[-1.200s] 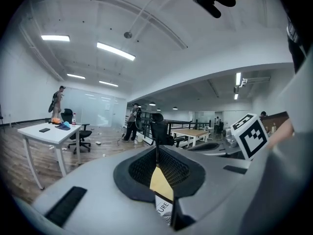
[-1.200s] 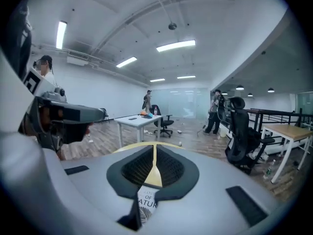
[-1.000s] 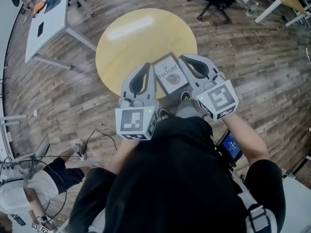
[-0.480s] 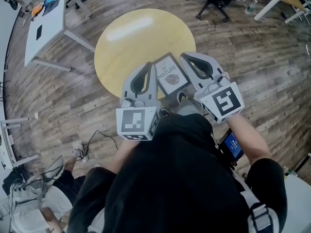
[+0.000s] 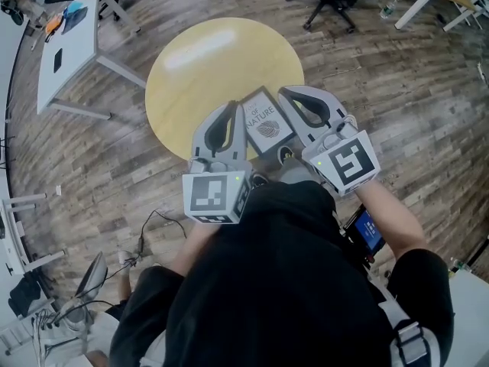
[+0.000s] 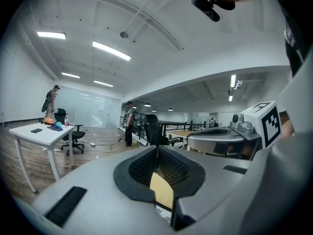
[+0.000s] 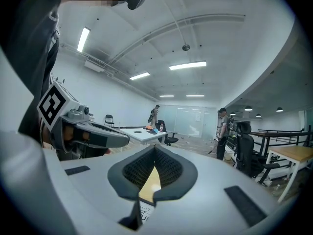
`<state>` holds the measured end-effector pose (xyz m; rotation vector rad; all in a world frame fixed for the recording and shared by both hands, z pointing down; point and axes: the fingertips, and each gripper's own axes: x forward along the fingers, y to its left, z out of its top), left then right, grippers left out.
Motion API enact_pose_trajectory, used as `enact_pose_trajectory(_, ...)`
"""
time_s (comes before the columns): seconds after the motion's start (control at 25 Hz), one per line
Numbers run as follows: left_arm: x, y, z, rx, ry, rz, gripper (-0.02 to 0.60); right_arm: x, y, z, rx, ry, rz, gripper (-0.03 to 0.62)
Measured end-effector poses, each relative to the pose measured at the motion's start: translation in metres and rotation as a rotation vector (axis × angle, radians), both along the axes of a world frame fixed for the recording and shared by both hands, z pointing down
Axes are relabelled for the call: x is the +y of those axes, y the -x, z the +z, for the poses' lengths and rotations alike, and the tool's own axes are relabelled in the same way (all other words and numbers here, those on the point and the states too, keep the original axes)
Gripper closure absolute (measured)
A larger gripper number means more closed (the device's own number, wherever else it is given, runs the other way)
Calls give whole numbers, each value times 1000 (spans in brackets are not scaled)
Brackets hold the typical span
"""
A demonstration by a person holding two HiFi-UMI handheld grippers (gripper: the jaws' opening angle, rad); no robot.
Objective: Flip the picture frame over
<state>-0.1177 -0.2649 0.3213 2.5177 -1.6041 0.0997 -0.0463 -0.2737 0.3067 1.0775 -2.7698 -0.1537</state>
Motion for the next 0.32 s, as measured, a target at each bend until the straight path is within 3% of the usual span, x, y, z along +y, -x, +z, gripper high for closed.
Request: enact_pose_trajectory(0.32, -3, -1, 0, -10, -13, 16, 546, -1, 4, -2, 4, -17, -3, 576)
